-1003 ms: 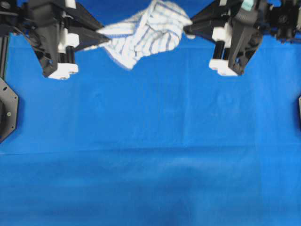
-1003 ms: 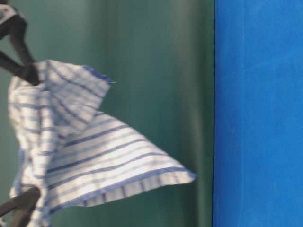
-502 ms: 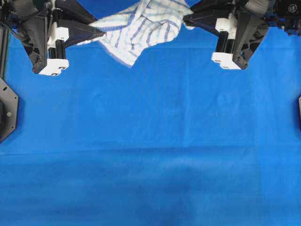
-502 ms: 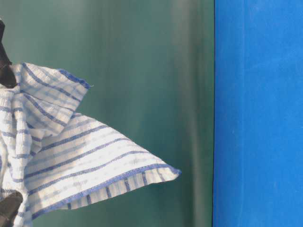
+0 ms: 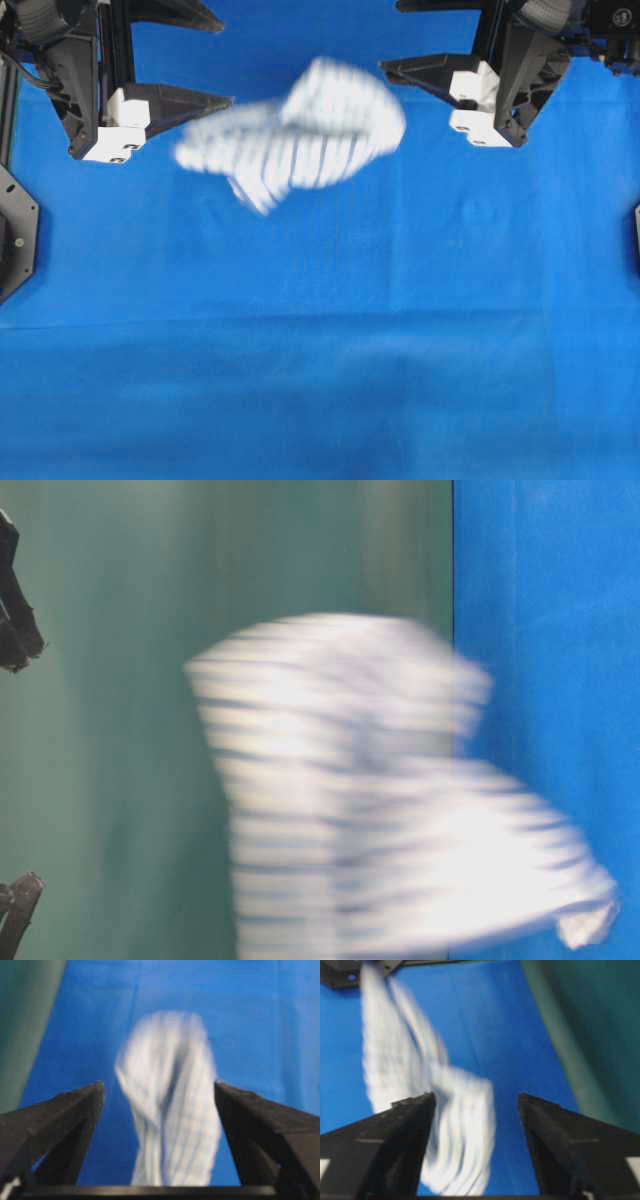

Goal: Lift the towel with both arms.

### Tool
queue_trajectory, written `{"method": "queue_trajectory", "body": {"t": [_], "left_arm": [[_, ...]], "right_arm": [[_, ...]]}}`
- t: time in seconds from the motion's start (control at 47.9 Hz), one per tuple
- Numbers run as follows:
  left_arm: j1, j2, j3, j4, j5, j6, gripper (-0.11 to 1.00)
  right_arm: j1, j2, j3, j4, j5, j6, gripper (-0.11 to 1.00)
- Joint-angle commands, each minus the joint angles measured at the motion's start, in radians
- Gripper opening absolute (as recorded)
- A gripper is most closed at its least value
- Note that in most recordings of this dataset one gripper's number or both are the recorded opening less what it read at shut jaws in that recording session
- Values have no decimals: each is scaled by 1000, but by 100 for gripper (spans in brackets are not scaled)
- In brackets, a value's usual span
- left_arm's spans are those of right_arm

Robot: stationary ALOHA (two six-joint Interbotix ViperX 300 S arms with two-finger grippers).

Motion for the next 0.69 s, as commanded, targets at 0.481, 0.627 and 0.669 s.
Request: {"method": "queue_trajectory", "body": {"t": [0.481, 0.627, 0.669], "left_arm": [[-43, 20, 213, 0, -153, -2, 90], [-43, 52, 327, 0, -258, 2, 90], [-43, 66, 354, 0, -287, 2, 90]], "right_arm": [[44, 12, 179, 6, -137, 23, 66], [46, 51, 275, 8, -242, 44, 66], [46, 64, 299, 8, -275, 49, 66]]}}
